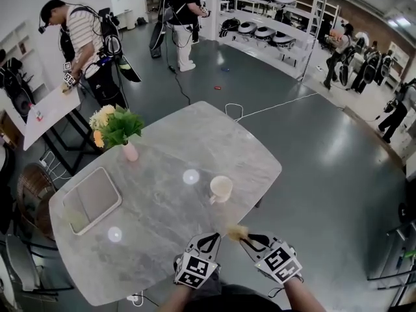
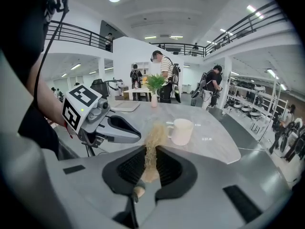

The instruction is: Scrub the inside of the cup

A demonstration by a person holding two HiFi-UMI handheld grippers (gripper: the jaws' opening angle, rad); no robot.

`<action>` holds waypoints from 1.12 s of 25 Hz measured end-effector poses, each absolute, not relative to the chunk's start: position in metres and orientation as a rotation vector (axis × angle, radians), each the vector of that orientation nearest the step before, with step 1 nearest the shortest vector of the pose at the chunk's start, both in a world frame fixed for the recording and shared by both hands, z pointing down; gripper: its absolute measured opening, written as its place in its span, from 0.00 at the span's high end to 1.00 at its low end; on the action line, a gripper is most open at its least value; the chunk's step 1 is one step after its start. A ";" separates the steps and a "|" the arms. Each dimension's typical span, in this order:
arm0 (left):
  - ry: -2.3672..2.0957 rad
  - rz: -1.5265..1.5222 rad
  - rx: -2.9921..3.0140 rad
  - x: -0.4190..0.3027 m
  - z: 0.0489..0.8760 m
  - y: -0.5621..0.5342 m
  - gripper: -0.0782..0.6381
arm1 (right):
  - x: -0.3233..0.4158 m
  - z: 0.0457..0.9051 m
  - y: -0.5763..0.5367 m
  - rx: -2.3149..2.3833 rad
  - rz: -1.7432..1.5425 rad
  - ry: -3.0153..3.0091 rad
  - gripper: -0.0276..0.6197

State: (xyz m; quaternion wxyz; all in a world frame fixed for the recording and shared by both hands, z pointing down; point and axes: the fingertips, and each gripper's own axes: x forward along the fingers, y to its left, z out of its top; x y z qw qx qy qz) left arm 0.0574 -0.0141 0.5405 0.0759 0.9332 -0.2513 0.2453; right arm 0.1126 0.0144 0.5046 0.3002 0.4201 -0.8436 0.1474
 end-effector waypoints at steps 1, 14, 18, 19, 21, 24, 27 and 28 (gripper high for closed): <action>-0.762 0.735 2.798 0.057 0.540 -0.008 0.87 | 0.114 0.504 0.021 1.123 0.390 -2.240 0.86; -0.803 0.730 2.804 0.046 0.534 0.086 0.87 | 0.104 0.502 0.117 1.148 0.379 -2.270 0.86; -0.808 0.724 2.811 0.042 0.527 0.111 0.87 | 0.104 0.496 0.143 1.159 0.379 -2.268 0.86; -0.811 0.721 2.810 0.041 0.527 0.116 0.87 | 0.103 0.494 0.148 1.163 0.375 -2.270 0.86; -0.817 0.714 2.807 0.038 0.527 0.123 0.87 | 0.100 0.491 0.154 1.169 0.363 -2.276 0.86; -0.813 0.713 2.817 0.037 0.527 0.133 0.87 | 0.096 0.491 0.165 1.173 0.352 -2.283 0.86; -0.806 0.715 2.833 0.040 0.525 0.144 0.87 | 0.098 0.492 0.176 1.179 0.346 -2.282 0.86; -0.806 0.715 2.836 0.040 0.524 0.146 0.87 | 0.098 0.491 0.179 1.183 0.345 -2.283 0.86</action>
